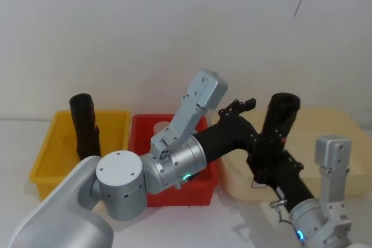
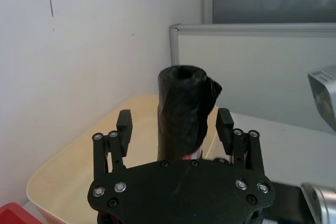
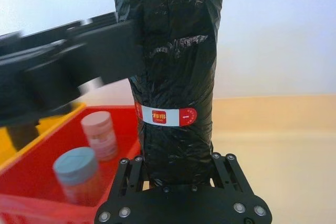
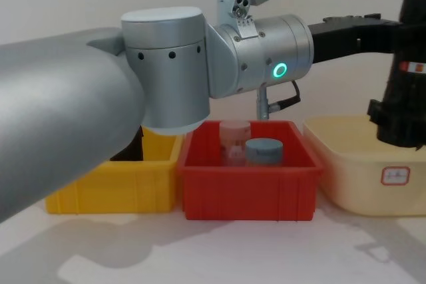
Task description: Pick up the garbage bag with the one hand and transfer it to the other hand.
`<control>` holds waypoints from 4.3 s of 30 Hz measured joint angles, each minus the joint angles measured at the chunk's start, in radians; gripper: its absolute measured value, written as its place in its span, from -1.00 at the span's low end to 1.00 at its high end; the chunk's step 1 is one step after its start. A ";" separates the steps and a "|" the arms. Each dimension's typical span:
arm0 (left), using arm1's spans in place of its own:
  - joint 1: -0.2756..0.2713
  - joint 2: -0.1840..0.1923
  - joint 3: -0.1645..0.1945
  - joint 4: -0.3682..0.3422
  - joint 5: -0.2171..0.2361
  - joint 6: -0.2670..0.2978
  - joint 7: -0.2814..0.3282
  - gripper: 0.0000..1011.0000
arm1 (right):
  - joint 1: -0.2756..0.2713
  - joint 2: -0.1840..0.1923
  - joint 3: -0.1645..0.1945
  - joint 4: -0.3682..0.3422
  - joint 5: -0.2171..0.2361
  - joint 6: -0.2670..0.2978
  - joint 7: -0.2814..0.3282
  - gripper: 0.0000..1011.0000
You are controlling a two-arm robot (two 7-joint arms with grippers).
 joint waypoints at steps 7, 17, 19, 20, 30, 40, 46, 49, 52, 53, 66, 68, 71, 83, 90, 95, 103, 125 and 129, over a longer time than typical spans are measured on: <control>0.000 0.000 0.000 0.000 0.000 0.000 0.000 0.98 | 0.050 0.026 0.040 0.051 0.013 0.012 0.020 0.06; 0.000 0.000 0.000 0.000 0.000 0.000 0.000 0.98 | 0.191 0.063 0.088 0.207 0.020 0.034 0.043 0.13; 0.000 0.000 0.000 0.000 0.000 0.000 0.000 0.98 | 0.225 0.069 0.095 0.244 0.020 0.039 0.046 0.25; 0.000 0.000 0.000 0.000 0.000 0.000 0.000 0.98 | 0.234 0.071 0.097 0.255 0.019 0.041 0.048 0.25; 0.023 0.018 -0.012 -0.033 -0.001 0.002 0.031 0.98 | 0.298 0.083 0.112 0.307 0.017 0.070 0.066 0.82; 0.084 0.059 -0.049 -0.121 0.015 0.013 0.116 0.98 | 0.289 0.080 0.116 0.246 0.017 0.077 0.085 0.99; 0.122 0.083 -0.073 -0.176 0.032 0.021 0.169 0.98 | 0.273 0.073 0.104 0.196 0.019 0.079 0.101 0.99; 0.152 0.100 -0.092 -0.218 0.047 0.027 0.209 0.98 | 0.264 0.068 0.094 0.173 0.023 0.080 0.109 0.99; 0.177 0.115 -0.109 -0.252 0.059 0.030 0.242 0.98 | 0.255 0.063 0.084 0.151 0.028 0.080 0.120 0.99; 0.183 0.118 -0.113 -0.260 0.061 0.031 0.248 0.98 | 0.252 0.062 0.081 0.145 0.029 0.080 0.122 0.99; 0.298 0.165 -0.201 -0.389 0.108 0.007 0.383 0.98 | 0.202 0.041 0.025 0.081 0.047 0.086 0.155 0.99; 0.319 0.171 -0.219 -0.410 0.115 -0.003 0.405 0.98 | 0.196 0.037 0.014 0.076 0.049 0.088 0.160 0.99; 0.344 0.178 -0.243 -0.434 0.123 -0.016 0.433 0.98 | 0.190 0.034 0.001 0.072 0.052 0.090 0.167 0.99; 0.439 0.193 -0.352 -0.515 0.156 -0.083 0.552 0.98 | 0.191 0.023 -0.064 0.089 0.056 0.125 0.195 0.99; 0.480 0.195 -0.413 -0.547 0.168 -0.122 0.608 0.98 | 0.211 0.017 -0.097 0.124 0.052 0.146 0.208 0.99; 0.502 0.195 -0.447 -0.563 0.173 -0.142 0.636 0.98 | 0.238 0.011 -0.125 0.172 0.045 0.157 0.220 0.99; 0.524 0.196 -0.482 -0.580 0.178 -0.164 0.663 0.98 | 0.281 0.005 -0.157 0.254 0.033 0.162 0.231 0.99; 0.543 0.196 -0.511 -0.594 0.182 -0.183 0.688 0.98 | 0.348 -0.006 -0.203 0.367 0.020 0.161 0.240 0.99; 0.544 0.196 -0.513 -0.595 0.183 -0.184 0.689 0.98 | 0.353 -0.007 -0.208 0.368 0.020 0.161 0.241 0.99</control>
